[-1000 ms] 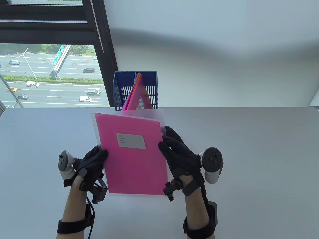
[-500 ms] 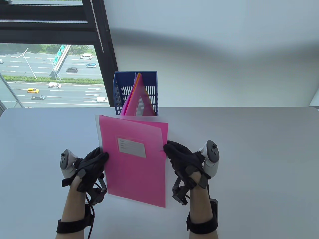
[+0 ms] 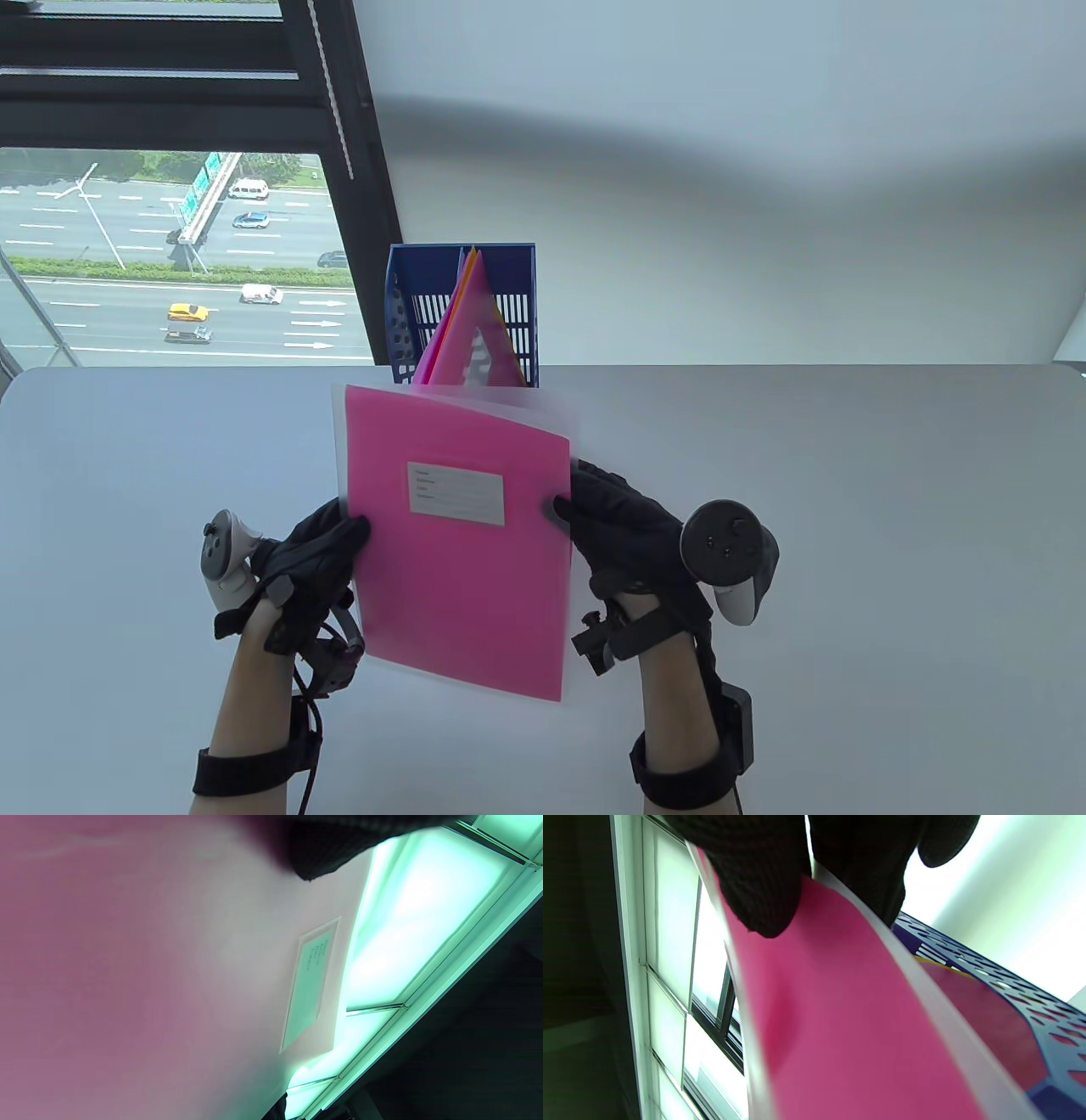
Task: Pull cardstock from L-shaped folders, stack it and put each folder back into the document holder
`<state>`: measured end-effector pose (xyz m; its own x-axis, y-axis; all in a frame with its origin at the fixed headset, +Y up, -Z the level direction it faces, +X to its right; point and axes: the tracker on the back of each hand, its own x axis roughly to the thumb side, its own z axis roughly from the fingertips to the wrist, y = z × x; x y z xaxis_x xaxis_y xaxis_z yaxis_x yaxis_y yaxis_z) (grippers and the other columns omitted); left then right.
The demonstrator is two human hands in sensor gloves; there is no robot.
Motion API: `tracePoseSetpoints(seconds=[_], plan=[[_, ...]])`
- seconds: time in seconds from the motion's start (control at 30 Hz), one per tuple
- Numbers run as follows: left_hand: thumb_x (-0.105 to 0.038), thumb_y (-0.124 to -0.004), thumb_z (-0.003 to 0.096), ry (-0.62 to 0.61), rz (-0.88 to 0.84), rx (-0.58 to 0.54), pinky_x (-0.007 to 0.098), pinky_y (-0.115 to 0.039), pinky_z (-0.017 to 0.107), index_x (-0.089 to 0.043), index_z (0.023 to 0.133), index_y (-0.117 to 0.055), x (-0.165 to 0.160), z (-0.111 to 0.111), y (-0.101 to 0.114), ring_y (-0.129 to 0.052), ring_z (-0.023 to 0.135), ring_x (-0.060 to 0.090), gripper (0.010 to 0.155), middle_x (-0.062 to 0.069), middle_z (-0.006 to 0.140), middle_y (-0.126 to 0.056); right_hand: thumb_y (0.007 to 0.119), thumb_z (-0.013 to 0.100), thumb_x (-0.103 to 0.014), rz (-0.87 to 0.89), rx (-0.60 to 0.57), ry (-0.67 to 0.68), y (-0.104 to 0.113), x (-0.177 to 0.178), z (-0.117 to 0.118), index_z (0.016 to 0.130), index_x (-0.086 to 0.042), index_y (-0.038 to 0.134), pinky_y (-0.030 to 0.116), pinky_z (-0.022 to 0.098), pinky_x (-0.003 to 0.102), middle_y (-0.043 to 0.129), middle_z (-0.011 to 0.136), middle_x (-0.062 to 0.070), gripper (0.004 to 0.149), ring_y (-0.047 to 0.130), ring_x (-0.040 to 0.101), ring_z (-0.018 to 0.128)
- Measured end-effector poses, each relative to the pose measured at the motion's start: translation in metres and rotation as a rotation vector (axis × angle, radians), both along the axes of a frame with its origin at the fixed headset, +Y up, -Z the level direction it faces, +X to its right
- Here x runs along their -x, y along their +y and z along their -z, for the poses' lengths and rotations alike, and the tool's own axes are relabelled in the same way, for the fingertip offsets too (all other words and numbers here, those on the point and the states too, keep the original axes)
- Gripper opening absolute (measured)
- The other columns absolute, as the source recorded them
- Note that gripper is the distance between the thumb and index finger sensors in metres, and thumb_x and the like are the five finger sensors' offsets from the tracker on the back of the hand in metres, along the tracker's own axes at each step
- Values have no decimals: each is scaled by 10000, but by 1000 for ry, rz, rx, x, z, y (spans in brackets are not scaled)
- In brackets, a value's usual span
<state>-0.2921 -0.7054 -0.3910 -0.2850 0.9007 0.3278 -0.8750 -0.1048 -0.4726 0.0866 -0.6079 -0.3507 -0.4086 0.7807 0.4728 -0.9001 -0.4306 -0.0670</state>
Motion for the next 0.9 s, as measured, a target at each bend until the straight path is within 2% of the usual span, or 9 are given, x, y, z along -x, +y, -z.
tracePoseSetpoints(seconds=[0.1, 0.2, 0.33, 0.4, 0.5, 0.9], plan=[[-361, -706, 607, 36, 21, -20, 491, -713, 723, -144, 979, -765, 1, -2, 3, -1055, 653, 272, 435, 39, 816, -935, 977, 508, -397, -27, 11, -19, -2, 1, 1, 888, -264, 885, 582, 746, 536, 835, 993, 80, 413, 981, 216, 722], [-362, -706, 608, 74, 10, -35, 488, -708, 732, -153, 983, -763, 2, -4, 6, -1053, 663, 268, 433, 39, 822, -932, 896, 553, -458, -23, 61, 33, -8, 2, 5, 877, -240, 904, 566, 743, 551, 800, 1024, 115, 390, 949, 261, 756], [-361, -706, 609, 93, 4, -48, 492, -703, 736, -156, 987, -759, 2, -5, 10, -1048, 668, 272, 434, 43, 828, -928, 795, 602, -446, 44, 94, 88, -13, 4, 8, 871, -199, 897, 537, 745, 569, 734, 1064, 152, 379, 898, 316, 790], [-347, -706, 613, 104, 13, -57, 496, -693, 739, -154, 992, -752, 1, -7, 13, -1041, 677, 279, 429, 47, 835, -921, 763, 606, -439, 29, 73, 57, -13, 6, 7, 862, -204, 892, 543, 746, 565, 726, 1069, 149, 371, 904, 309, 781], [-349, -698, 612, 202, 91, -93, 496, -701, 731, -156, 993, -749, 3, -11, 19, -1046, 669, 277, 430, 38, 836, -921, 725, 609, -440, -19, 37, -4, -11, 9, 5, 856, -217, 876, 562, 743, 552, 744, 1057, 142, 366, 930, 289, 756], [-343, -688, 609, 247, 113, -142, 503, -702, 725, -160, 997, -744, 5, -18, 31, -1048, 656, 285, 432, 42, 835, -921, 699, 611, -447, -14, -67, -186, -9, 2, -1, 880, -254, 831, 671, 694, 502, 814, 973, 147, 357, 1028, 235, 587]])
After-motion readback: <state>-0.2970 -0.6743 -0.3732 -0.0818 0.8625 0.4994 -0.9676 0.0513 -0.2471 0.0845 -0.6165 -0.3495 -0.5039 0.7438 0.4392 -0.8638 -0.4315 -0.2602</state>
